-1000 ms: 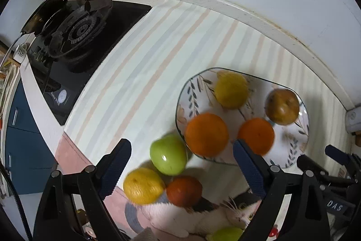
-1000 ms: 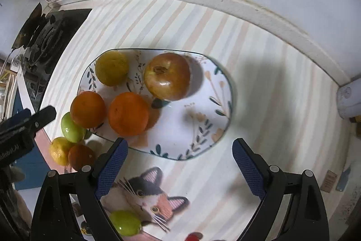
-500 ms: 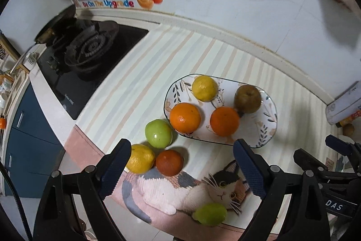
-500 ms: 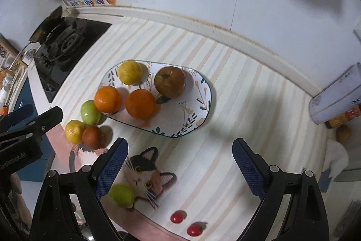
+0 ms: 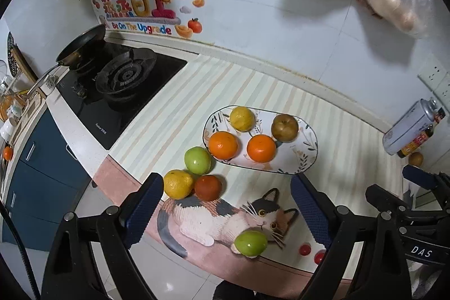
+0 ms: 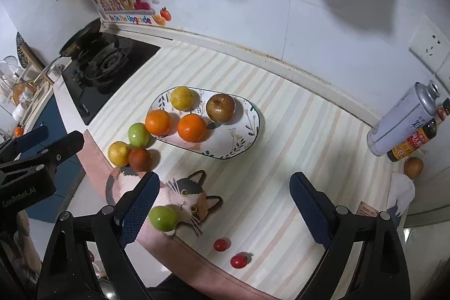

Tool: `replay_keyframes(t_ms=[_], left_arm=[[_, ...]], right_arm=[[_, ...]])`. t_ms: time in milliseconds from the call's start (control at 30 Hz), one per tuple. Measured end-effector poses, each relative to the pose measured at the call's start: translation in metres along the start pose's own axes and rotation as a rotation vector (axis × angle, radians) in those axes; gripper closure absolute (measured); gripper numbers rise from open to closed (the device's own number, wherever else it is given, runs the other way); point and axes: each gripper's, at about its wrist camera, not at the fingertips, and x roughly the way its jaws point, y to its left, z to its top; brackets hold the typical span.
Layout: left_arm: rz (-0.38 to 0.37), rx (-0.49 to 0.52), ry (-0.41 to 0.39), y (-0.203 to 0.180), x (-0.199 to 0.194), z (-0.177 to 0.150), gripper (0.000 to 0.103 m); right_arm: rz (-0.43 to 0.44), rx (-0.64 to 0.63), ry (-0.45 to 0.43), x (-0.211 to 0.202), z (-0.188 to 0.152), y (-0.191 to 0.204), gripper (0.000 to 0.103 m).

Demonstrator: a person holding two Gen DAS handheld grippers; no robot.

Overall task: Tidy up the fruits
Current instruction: 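Lift both tools away from the plate toward the mat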

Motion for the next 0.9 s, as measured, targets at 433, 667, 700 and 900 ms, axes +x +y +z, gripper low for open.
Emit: replay_keyframes(t_ms=[433, 667, 700, 900], left_arm=[[-0.031, -0.023, -0.044, -0.002, -0.034, -0.011, 0.011], [-0.023, -0.049, -0.040, 0.002, -0.029, -0.012, 0.001], [-0.018, -0.057, -0.036, 0.005, -0.025, -0.012, 0.000], [0.073, -0.091, 0.026, 0.027, 0.009, -0.017, 0.000]], right_arm=[[0.032, -0.003, -0.049, -0.039, -0.006, -0.002, 0.007], [0.060, 0.023, -0.026, -0.026, -0.009, -0.001, 0.006], [0.066, 0.025, -0.010, -0.019, -0.010, 0.000, 0.006], [0.135, 0.039, 0.138, 0.046, -0.022, 0.008, 0.006]])
